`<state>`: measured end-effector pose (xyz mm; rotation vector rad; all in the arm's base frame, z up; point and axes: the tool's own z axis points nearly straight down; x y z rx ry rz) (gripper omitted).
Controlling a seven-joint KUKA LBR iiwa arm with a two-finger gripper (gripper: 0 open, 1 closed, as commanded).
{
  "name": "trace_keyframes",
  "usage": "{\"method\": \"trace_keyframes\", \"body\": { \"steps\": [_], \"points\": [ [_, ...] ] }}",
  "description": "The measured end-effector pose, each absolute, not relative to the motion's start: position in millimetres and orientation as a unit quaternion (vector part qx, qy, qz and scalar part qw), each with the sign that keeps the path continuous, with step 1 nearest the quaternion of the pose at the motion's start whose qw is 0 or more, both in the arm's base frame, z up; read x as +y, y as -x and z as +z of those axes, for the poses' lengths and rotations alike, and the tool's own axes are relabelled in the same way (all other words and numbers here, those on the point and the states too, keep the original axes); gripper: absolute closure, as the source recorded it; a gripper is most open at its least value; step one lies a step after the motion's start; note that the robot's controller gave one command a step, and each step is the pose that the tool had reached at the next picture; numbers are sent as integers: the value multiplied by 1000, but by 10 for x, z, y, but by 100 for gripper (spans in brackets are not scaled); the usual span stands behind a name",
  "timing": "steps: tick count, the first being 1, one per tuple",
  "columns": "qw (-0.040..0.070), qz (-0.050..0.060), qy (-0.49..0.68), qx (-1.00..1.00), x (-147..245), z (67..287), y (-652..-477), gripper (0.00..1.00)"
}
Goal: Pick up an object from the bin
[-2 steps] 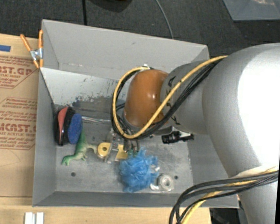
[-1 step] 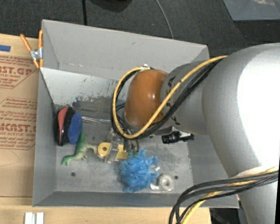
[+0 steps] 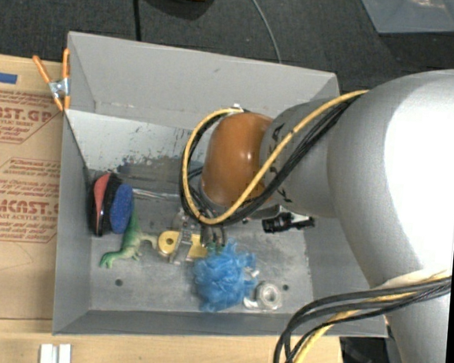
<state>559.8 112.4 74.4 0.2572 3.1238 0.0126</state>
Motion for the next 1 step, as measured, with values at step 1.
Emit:
{"method": "trace_keyframes", "body": {
  "steps": [1],
  "points": [
    [4,4,-82,997,1122,744,-5598,100]
  ]
}}
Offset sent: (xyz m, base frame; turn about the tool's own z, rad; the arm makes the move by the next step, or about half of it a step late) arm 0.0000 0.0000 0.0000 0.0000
